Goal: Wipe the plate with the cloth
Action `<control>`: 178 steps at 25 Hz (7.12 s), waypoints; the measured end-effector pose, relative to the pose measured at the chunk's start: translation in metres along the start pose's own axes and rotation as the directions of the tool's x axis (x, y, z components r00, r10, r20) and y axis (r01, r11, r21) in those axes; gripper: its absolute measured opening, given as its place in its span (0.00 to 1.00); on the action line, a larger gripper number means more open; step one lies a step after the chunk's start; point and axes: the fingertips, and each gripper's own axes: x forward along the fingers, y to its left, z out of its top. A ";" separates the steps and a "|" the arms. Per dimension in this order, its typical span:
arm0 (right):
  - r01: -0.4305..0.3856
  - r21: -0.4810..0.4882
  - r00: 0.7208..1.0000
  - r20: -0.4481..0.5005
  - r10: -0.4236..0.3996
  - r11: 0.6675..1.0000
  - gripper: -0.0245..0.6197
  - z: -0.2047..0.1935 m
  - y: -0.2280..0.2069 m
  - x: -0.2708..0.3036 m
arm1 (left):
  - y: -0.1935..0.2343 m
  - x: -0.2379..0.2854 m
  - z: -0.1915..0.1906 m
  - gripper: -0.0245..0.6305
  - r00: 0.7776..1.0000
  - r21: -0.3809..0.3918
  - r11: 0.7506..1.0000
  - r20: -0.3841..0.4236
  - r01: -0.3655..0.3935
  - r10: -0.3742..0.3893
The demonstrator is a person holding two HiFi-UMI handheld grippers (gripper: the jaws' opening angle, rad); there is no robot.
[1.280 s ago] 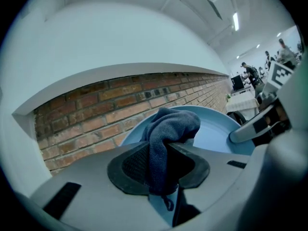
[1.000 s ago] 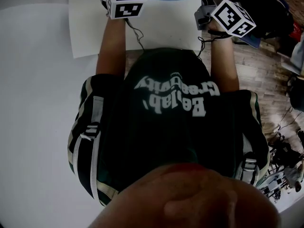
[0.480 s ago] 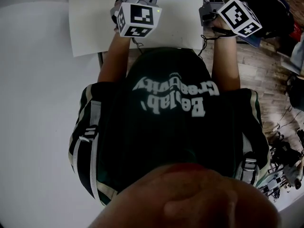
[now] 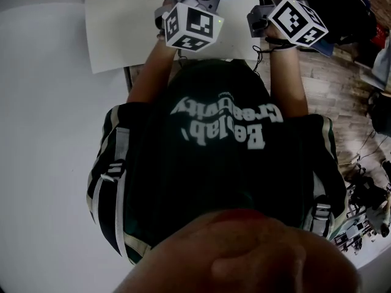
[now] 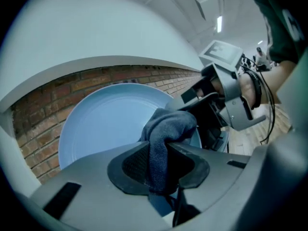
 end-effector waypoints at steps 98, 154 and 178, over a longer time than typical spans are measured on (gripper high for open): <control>0.040 0.015 0.998 0.037 -0.041 0.999 0.06 0.000 0.010 0.000 | 0.007 -0.010 -0.013 0.19 0.991 0.300 0.952 -0.103 -0.056 0.091; 0.083 0.051 0.996 0.031 -0.085 0.995 0.07 -0.003 -0.043 -0.015 | 0.076 0.020 -0.017 0.19 0.954 0.344 0.921 -0.168 -0.180 0.249; 0.126 0.028 0.986 0.105 -0.128 0.992 0.06 0.019 -0.050 -0.012 | -0.022 0.024 0.005 0.19 0.995 0.168 0.984 -0.090 0.061 -0.046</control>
